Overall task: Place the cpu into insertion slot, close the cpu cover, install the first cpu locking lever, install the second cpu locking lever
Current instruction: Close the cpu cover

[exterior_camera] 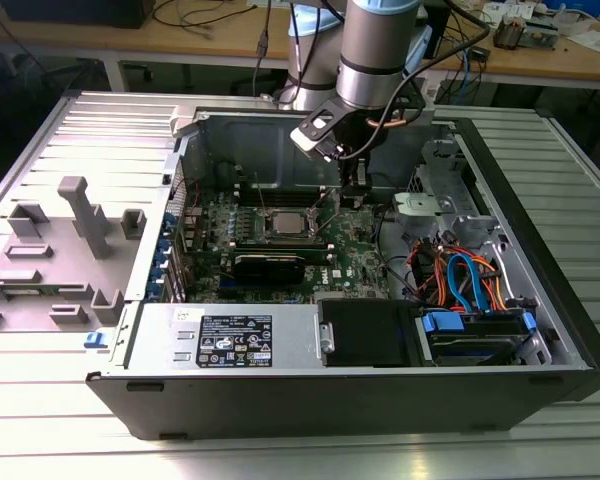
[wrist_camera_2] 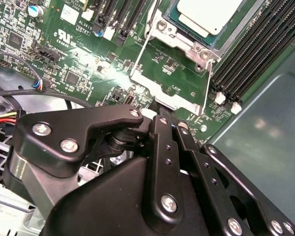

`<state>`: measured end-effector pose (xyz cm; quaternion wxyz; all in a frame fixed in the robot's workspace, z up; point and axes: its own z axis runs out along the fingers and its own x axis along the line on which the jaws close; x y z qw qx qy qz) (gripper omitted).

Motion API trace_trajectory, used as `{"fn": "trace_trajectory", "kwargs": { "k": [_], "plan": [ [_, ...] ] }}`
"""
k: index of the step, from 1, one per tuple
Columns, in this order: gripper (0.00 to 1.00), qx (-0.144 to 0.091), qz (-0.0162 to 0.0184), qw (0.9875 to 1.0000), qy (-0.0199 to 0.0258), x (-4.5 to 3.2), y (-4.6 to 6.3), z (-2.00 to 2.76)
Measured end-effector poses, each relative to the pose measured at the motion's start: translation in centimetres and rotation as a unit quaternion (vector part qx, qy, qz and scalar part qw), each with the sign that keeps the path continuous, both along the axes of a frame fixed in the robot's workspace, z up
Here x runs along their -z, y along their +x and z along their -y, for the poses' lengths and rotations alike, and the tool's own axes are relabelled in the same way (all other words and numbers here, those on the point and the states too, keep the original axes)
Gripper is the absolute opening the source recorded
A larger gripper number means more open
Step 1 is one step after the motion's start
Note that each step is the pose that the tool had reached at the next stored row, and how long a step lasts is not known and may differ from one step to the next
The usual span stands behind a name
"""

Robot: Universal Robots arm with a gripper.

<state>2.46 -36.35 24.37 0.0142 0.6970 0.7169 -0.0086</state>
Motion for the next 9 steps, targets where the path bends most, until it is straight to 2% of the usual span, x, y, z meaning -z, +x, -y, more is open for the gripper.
{"fn": "trace_trajectory", "kwargs": {
  "k": [6,9],
  "plan": [
    [0.11,0.000,-0.0005,1.0000,-0.0001,0.01,-0.19,0.00],
    [0.11,0.000,-0.0023,1.0000,0.0000,0.04,-0.61,0.00]
  ]
}}
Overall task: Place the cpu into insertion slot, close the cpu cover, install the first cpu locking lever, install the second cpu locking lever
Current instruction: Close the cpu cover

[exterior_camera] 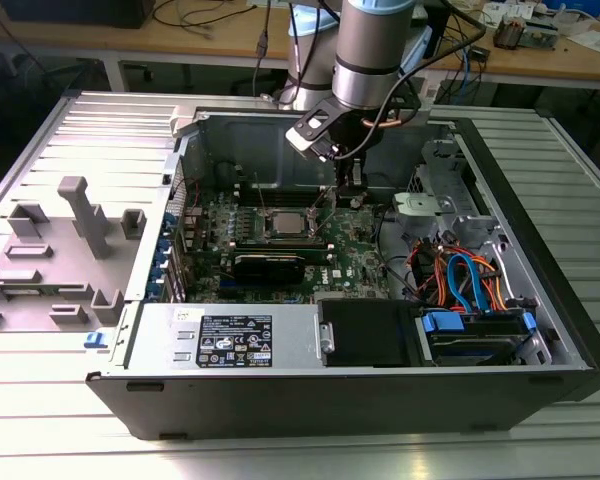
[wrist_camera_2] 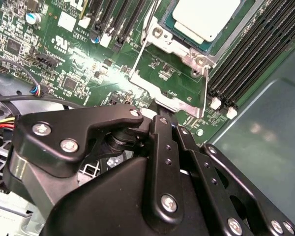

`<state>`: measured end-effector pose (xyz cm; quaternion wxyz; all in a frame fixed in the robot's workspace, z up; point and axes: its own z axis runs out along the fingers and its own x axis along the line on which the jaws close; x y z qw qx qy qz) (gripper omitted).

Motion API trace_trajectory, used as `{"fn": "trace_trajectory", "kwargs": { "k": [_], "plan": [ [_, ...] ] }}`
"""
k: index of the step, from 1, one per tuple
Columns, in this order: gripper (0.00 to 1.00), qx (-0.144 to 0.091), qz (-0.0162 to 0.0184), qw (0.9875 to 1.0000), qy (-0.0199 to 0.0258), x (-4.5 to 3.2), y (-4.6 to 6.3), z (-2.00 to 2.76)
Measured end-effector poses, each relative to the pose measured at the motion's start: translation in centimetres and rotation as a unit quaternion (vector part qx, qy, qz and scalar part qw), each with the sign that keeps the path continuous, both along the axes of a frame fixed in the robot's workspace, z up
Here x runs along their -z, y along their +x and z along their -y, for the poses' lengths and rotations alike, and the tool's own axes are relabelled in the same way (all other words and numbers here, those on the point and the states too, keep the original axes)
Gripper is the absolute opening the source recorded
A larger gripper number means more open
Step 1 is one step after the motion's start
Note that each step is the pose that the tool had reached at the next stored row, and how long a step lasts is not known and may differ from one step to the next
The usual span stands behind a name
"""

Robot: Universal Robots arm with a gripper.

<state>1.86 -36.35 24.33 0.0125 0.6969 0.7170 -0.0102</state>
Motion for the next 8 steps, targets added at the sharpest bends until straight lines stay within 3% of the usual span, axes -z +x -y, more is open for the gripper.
{"fn": "trace_trajectory", "kwargs": {
  "k": [8],
  "plan": [
    [0.11,0.000,-0.0014,1.0000,0.0001,0.01,-0.49,0.00]
  ]
}}
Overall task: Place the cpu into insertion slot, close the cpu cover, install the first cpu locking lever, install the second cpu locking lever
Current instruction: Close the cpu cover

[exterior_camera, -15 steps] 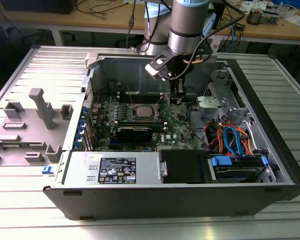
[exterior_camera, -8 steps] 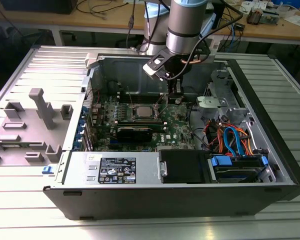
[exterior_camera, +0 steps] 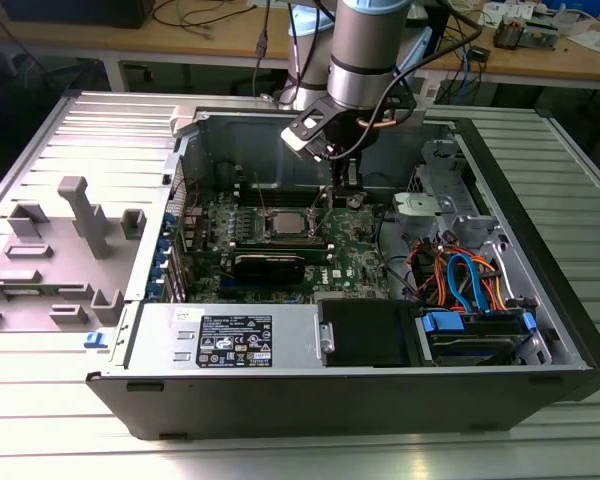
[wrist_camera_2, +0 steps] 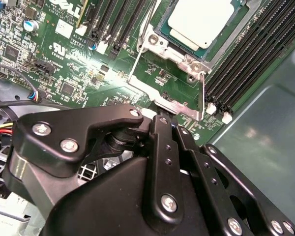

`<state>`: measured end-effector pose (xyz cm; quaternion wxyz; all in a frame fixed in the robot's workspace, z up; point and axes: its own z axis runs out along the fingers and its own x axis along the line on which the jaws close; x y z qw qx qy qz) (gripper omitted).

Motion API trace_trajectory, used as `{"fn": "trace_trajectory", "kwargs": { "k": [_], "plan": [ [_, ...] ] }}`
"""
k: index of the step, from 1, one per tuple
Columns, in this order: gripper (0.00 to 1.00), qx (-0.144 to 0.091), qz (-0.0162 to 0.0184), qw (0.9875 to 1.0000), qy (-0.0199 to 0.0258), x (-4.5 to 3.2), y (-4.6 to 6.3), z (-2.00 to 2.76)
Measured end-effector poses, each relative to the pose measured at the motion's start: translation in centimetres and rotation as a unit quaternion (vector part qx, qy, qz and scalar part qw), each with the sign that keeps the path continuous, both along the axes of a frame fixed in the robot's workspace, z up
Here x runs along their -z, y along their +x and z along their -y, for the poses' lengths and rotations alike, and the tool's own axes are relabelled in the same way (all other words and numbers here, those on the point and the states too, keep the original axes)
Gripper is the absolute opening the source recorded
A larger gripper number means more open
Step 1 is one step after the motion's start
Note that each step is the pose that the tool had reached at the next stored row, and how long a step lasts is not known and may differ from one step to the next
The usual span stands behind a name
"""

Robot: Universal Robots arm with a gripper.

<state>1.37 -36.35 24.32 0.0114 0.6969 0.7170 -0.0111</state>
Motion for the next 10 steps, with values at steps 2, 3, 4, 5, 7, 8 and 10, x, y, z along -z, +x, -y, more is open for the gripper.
{"fn": "trace_trajectory", "kwargs": {
  "k": [2,3,4,5,7,8,10],
  "plan": [
    [0.11,0.000,-0.0006,1.0000,-0.0001,0.00,-0.01,0.00],
    [0.11,0.000,-0.0013,1.0000,-0.0001,0.00,-0.02,0.00],
    [0.11,0.000,-0.0019,1.0000,-0.0001,0.00,-0.04,0.00],
    [0.11,0.000,-0.0029,1.0000,0.0000,0.01,-0.06,0.00],
    [0.11,0.001,-0.0050,1.0000,0.0000,0.01,-0.11,0.00],
    [0.11,0.001,-0.0055,1.0000,0.0000,0.01,-0.12,0.00],
    [0.11,0.001,-0.0058,1.0000,0.0000,0.04,-0.17,0.00]
  ]
}}
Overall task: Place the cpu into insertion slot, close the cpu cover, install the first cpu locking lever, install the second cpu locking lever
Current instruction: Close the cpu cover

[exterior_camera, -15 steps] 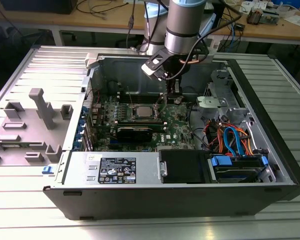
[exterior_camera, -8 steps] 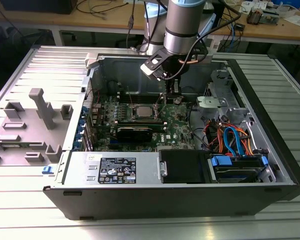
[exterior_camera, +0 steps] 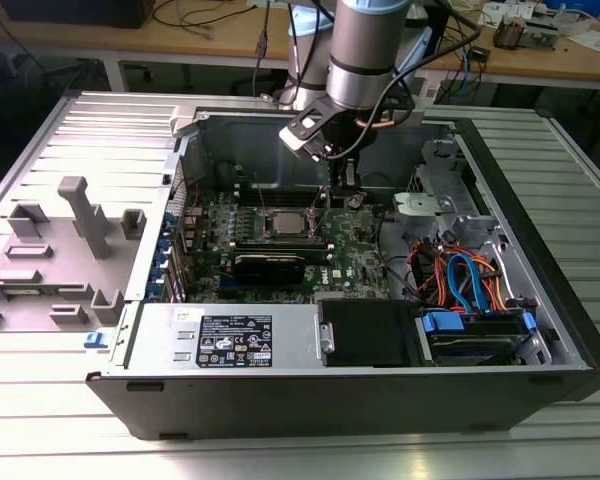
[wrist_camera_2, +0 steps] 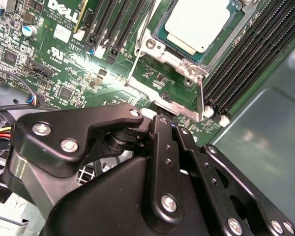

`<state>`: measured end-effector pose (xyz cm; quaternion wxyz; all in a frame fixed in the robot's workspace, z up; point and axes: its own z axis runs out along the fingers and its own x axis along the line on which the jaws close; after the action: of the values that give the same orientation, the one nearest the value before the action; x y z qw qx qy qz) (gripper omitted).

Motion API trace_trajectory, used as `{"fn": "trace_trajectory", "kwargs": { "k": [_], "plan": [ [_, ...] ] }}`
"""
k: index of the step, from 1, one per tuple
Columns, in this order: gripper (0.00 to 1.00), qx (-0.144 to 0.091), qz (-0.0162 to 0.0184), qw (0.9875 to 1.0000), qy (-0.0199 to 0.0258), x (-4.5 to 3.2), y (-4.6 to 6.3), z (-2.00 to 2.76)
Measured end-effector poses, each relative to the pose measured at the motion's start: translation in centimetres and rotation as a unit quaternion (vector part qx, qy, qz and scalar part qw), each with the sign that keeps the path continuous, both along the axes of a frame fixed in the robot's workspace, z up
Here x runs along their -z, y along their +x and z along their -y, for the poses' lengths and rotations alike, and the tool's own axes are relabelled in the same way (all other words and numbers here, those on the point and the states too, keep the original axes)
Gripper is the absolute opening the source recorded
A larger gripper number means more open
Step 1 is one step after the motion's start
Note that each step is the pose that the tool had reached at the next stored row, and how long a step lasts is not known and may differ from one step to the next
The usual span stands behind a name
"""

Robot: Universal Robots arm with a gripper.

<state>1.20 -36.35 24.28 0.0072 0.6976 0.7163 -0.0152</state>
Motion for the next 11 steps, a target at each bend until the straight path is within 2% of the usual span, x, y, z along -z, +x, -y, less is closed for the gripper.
{"fn": "trace_trajectory", "kwargs": {
  "k": [11],
  "plan": [
    [0.11,0.000,0.0000,1.0000,0.0000,0.05,-0.25,0.00]
  ]
}}
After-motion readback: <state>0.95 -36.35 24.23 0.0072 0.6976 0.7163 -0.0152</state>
